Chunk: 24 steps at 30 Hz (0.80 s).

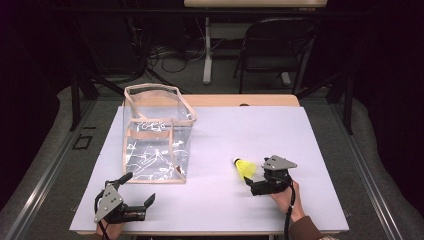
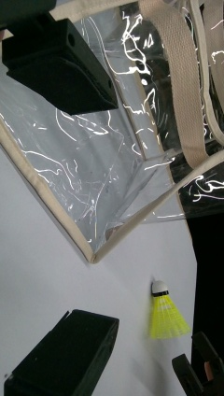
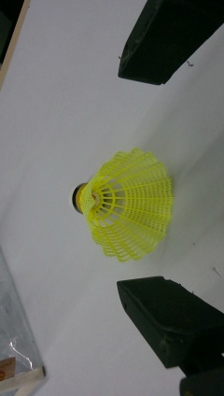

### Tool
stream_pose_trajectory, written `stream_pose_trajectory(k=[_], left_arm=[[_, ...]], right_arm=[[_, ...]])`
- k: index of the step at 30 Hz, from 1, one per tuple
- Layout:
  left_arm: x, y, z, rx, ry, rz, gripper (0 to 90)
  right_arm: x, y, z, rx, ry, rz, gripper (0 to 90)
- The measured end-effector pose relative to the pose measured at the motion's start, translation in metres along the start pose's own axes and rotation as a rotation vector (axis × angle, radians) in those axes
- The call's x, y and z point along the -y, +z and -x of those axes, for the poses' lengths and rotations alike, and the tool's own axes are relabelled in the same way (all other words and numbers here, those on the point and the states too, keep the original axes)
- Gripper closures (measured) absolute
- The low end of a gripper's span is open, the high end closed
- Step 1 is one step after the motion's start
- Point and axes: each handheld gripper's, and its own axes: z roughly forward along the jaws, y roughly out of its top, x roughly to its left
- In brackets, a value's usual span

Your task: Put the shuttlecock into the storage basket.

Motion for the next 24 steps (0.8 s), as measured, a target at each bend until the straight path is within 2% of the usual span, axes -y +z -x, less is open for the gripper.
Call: stream_pose_trajectory(k=[16, 24], left_arm=[[0.0, 0.0, 0.0, -0.001, -0.001, 0.0, 0.0], [0.0, 0.0, -0.001, -0.002, 0.002, -0.003, 0.0]], right_arm=[[-0.003, 0.011, 0.01, -0.027, -0.021, -0.041, 16.3], [-0.004, 0.016, 0.012, -0.029, -0.033, -0.073, 31.3]])
